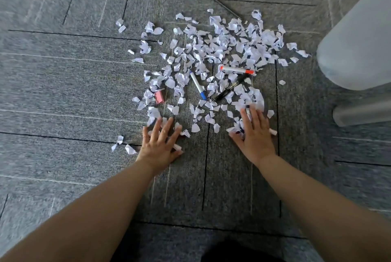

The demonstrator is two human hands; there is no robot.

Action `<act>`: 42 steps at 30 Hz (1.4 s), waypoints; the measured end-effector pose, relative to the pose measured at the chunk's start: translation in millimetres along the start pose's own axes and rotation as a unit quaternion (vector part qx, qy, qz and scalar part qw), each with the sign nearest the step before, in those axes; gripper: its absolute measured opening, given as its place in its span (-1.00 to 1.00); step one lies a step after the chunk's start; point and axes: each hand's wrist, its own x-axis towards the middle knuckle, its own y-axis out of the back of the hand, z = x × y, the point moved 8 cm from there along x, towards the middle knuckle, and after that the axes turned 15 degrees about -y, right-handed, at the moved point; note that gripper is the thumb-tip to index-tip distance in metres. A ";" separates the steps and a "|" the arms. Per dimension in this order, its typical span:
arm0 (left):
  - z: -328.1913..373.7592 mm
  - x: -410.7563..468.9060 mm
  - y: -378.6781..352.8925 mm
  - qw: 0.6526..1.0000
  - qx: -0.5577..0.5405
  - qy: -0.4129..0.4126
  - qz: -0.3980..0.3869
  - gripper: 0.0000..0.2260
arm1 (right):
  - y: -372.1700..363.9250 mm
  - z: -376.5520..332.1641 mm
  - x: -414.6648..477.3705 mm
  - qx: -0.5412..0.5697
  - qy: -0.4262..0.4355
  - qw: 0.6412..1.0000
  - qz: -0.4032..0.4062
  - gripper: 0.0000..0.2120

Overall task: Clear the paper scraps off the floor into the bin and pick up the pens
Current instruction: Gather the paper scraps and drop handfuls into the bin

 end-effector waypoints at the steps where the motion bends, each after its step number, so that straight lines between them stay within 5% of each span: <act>1: 3.9 8.8 6.4 1.000 -0.004 -0.004 -0.002 -0.41 | -1.5 -7.6 -0.1 0.017 0.007 1.000 -0.010 -0.30; 5: 20.3 32.3 30.6 0.999 -0.020 -0.027 0.007 -0.46 | 2.2 -29.6 -8.5 0.096 0.079 0.992 0.009 -0.34; 10: -9.8 -7.5 22.9 0.997 -0.020 0.067 0.032 -0.28 | 11.4 20.9 -8.3 0.080 -0.054 0.993 0.070 -0.10; 17: -28.2 -52.3 -22.4 0.981 -0.086 0.172 -0.035 -0.14 | -7.2 -3.1 -4.8 0.012 -0.030 0.999 0.028 -0.06; 24: 3.3 5.2 19.2 0.992 -0.107 0.055 0.030 -0.38 | -14.4 -66.4 4.9 0.036 0.098 0.995 0.005 -0.19; 27: 12.1 8.9 24.7 0.997 -0.070 0.031 0.021 -0.39 | -9.0 -62.6 2.8 0.056 0.086 0.994 0.027 -0.15; 31: -22.7 -23.9 13.6 0.988 -0.053 0.140 0.023 -0.16 | -6.9 -41.2 -2.7 0.031 0.031 0.998 0.039 -0.02; 36: -70.6 -63.6 -3.3 0.939 -0.175 0.290 0.063 0.07 | -11.3 -32.3 0.9 0.028 -0.012 0.999 0.033 0.03; 42: -47.5 -30.3 7.7 0.965 -0.184 0.179 0.053 0.10 | -8.3 -35.0 6.2 0.039 -0.004 0.999 0.034 -0.01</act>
